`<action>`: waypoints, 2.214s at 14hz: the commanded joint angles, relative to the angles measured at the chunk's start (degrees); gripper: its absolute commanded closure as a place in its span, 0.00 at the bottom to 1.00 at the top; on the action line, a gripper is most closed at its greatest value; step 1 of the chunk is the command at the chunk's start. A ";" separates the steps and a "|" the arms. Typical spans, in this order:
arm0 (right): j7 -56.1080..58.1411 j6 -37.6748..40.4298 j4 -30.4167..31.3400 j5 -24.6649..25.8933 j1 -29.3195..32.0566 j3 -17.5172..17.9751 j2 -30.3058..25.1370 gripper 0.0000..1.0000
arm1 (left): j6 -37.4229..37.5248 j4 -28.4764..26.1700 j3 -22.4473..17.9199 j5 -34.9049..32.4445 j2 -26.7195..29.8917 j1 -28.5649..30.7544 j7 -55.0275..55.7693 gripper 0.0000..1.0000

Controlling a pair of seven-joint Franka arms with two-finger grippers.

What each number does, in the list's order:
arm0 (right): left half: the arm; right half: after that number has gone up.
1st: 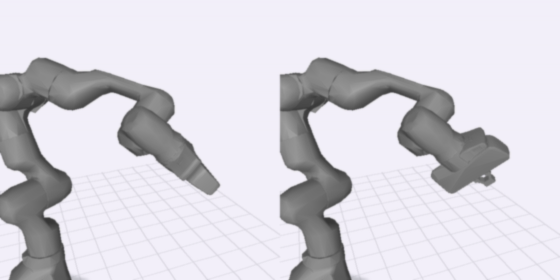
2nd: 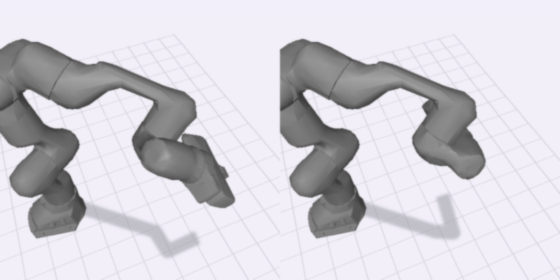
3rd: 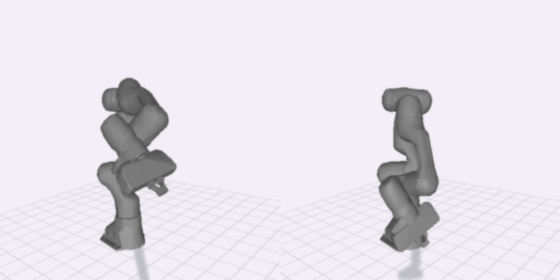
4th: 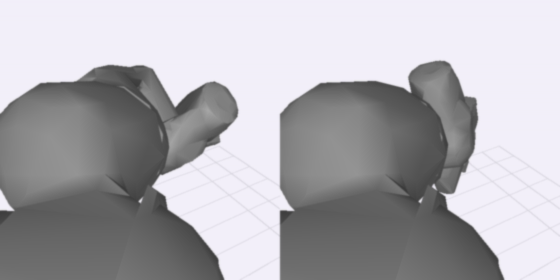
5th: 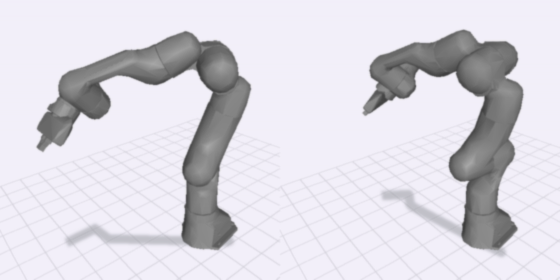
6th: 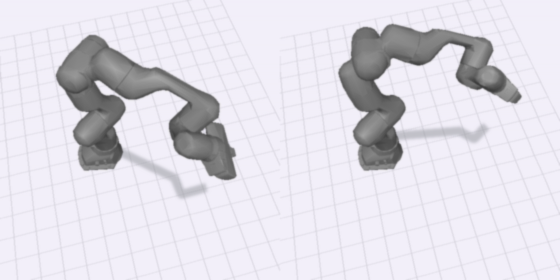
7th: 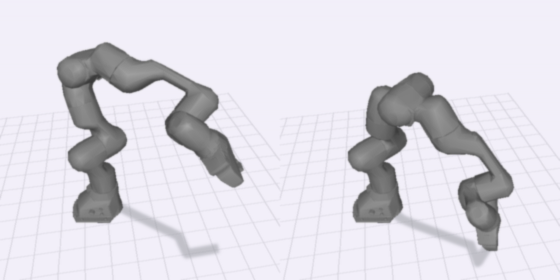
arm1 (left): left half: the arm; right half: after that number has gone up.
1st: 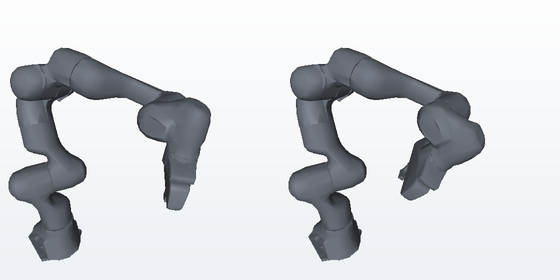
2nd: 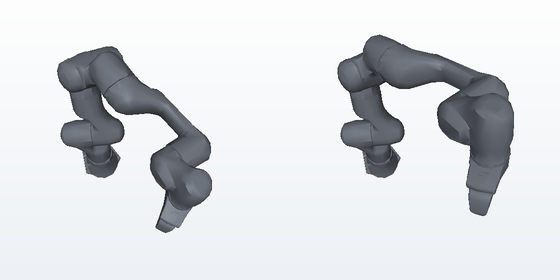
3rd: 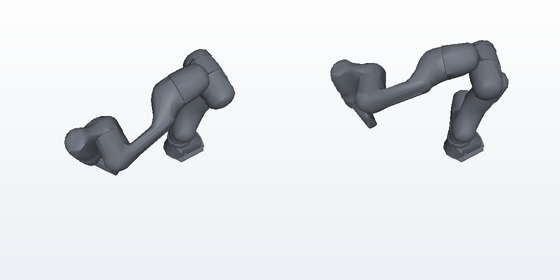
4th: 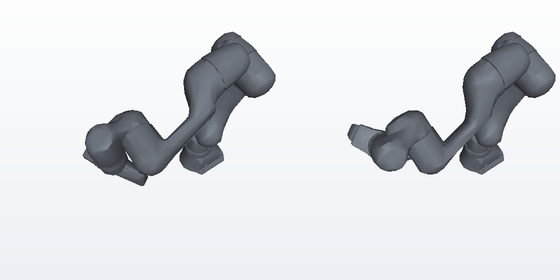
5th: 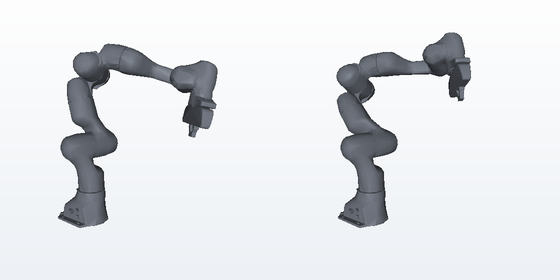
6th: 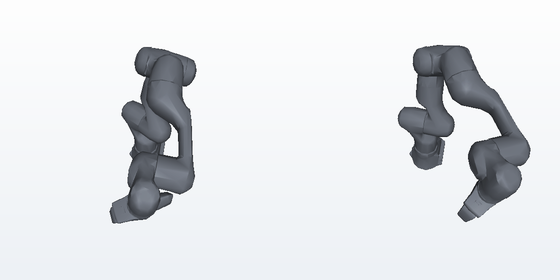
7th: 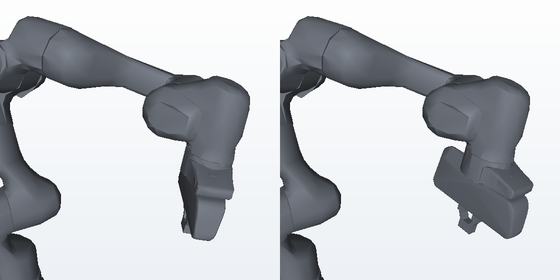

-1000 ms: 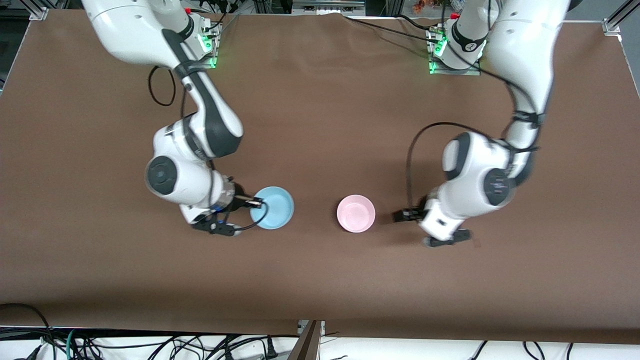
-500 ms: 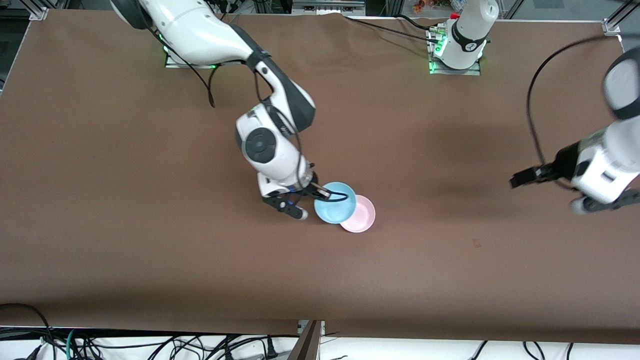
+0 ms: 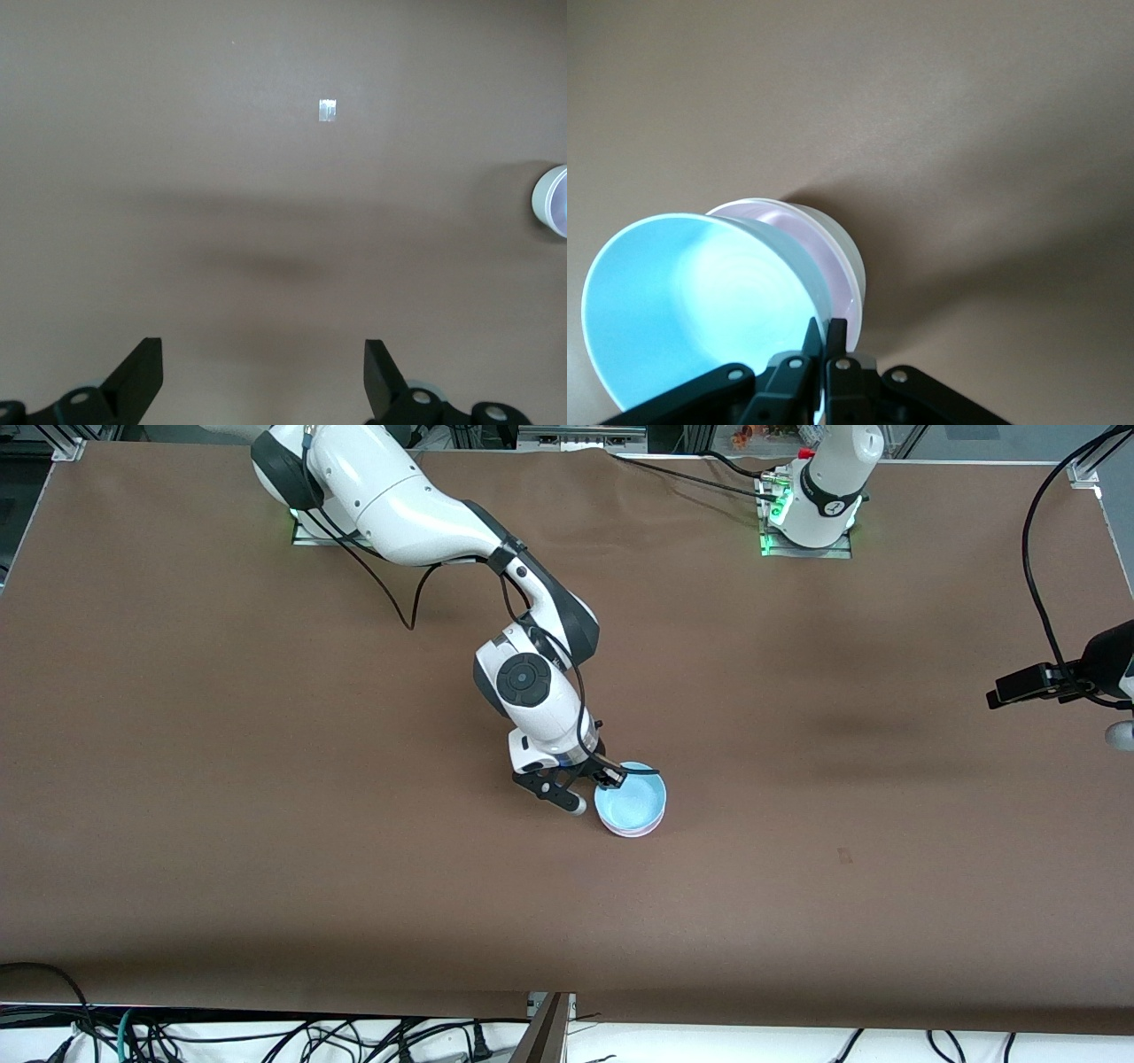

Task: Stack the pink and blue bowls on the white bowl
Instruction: 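Lower the blue bowl into the pink bowl with the right gripper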

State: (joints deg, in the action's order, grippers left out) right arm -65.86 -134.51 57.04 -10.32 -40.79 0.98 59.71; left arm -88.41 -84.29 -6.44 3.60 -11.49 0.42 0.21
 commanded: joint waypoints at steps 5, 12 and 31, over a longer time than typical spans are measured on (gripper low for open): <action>-1.37 -1.54 -2.73 0.74 -0.69 -0.54 1.81 1.00 | 2.28 3.69 0.73 -1.93 -1.08 -1.04 -1.00 0.00; -0.32 0.83 -2.46 2.84 -0.69 -0.63 1.90 1.00 | 3.60 5.36 0.64 -1.85 -1.26 -0.69 -1.01 0.00; -0.23 7.50 -2.55 2.85 0.09 -1.07 -2.31 0.06 | 3.60 5.36 0.64 -1.15 -1.96 -0.95 -1.01 0.00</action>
State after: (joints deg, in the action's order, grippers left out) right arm -65.85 -130.65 54.94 -8.06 -41.28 0.04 60.27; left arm -86.24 -80.85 -5.81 3.25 -12.62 -0.44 0.21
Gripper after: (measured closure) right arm 0.388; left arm 0.000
